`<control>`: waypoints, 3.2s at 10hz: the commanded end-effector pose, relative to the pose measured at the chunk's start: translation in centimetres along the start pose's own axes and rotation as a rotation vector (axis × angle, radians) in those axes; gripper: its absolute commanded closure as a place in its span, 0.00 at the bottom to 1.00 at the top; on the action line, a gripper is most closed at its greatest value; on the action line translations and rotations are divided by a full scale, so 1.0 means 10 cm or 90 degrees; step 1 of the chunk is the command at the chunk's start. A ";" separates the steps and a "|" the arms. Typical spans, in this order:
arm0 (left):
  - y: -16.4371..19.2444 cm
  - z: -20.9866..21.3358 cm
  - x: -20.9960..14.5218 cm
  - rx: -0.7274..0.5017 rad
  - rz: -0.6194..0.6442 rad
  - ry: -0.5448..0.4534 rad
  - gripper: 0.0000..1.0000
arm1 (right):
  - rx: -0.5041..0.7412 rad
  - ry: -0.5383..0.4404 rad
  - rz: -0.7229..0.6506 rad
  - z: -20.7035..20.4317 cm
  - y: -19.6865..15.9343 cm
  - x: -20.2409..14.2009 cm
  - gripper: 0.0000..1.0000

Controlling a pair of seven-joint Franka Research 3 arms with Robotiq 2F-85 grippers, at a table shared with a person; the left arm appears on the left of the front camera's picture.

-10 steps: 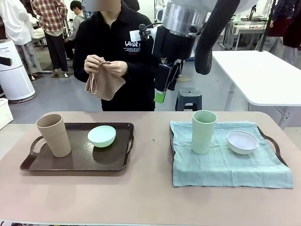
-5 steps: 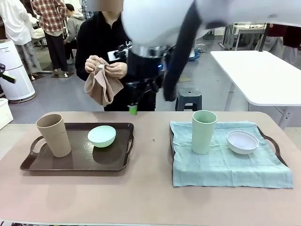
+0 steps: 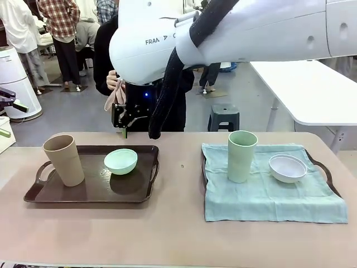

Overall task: Set up a tray with a mat and arrange the tableware.
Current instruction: Pick up the Picnic Bowl and Reusable plastic cup from the Handle tray in front of the human's position and hold them in the air.

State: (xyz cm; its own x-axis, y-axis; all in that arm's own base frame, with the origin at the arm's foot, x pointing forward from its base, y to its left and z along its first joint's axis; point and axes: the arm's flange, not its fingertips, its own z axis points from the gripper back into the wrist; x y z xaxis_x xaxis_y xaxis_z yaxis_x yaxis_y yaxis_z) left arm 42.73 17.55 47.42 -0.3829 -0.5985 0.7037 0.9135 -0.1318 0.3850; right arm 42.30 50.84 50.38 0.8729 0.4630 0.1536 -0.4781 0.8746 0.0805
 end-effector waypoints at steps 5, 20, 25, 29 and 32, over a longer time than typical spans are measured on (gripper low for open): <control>0.05 -0.09 0.05 -0.037 0.051 0.034 0.00 | -0.028 -0.054 -0.002 -0.03 0.14 0.04 0.00; -0.03 -0.88 -0.60 -0.108 0.222 0.041 0.00 | -0.001 -0.081 -0.086 -1.01 0.19 0.58 0.00; -0.08 -1.14 -0.79 -0.150 0.271 -0.009 0.00 | -0.023 -0.027 -0.125 -1.33 0.16 0.64 0.00; -0.05 -1.32 -0.83 -0.095 0.270 -0.056 0.00 | -0.026 0.006 -0.122 -1.54 0.16 0.67 0.00; -0.02 -1.43 -0.82 -0.106 0.274 -0.066 0.00 | -0.025 0.006 -0.125 -1.67 0.12 0.69 0.00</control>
State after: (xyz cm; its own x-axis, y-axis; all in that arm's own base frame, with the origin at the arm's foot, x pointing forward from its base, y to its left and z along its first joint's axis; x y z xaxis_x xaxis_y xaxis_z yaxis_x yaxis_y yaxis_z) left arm 47.33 11.42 33.40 0.0476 -0.5547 0.8307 0.9982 -0.0044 -0.0601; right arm 48.56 56.82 34.88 0.9452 0.2994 0.1303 -0.3093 0.9489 0.0631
